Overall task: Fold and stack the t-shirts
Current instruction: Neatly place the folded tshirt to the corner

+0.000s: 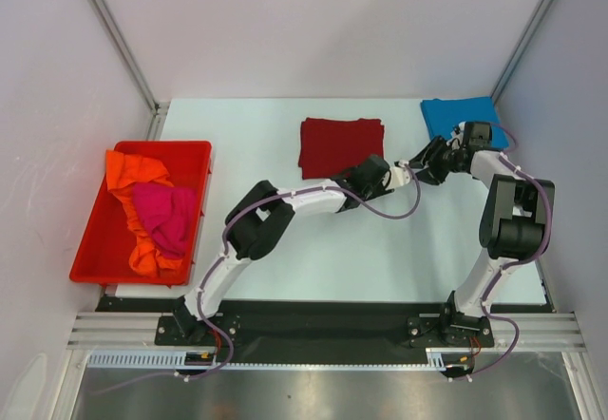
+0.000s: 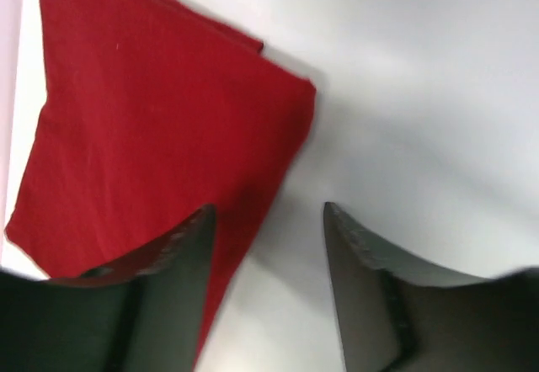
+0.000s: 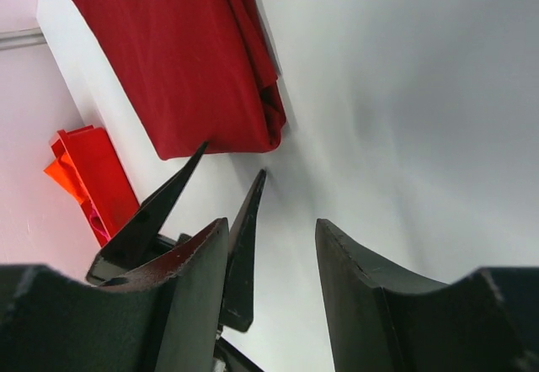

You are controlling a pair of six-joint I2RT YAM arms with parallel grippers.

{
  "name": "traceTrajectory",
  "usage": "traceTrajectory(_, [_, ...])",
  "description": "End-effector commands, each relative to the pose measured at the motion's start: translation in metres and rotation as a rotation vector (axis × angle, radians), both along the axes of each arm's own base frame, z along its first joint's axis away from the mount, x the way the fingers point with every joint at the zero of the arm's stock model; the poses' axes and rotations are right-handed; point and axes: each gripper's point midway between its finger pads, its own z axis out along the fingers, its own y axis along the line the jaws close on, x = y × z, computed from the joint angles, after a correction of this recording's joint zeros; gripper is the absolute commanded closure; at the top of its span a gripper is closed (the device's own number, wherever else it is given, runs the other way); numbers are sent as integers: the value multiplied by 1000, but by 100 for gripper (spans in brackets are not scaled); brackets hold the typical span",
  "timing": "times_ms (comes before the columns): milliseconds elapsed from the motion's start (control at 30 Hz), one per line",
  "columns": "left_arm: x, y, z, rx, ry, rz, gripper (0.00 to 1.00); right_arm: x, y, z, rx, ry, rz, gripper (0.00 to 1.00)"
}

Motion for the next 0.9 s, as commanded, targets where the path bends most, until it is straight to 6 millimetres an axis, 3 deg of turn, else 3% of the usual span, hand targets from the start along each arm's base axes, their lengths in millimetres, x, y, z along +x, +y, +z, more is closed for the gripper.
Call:
traceTrajectory(0, [13,2,-13,51,20,13,44,10,-3,4,-28,-43,10,49])
traceTrajectory(100, [15,-2,-13,34,66,13,56,11,-4,-7,-32,-8,-4,47])
traceTrajectory(133, [15,-3,-11,24,66,12,65,11,-4,-11,-29,6,-6,43])
traceTrajectory(200, [13,-7,-1,-10,68,0,75,12,1,-21,-12,34,7,25])
traceTrajectory(300, [15,-11,15,-47,56,0,100,17,9,-30,14,52,18,8])
traceTrajectory(367, [15,-10,23,-65,53,4,100,25,12,-31,53,36,17,0])
traceTrajectory(467, [15,-7,38,-89,42,9,100,40,24,-21,134,-4,17,0])
traceTrajectory(667, [12,2,47,-109,58,12,100,72,39,-18,175,-28,2,0])
traceTrajectory(867, [17,6,69,-162,60,17,100,80,50,-32,167,-7,50,0])
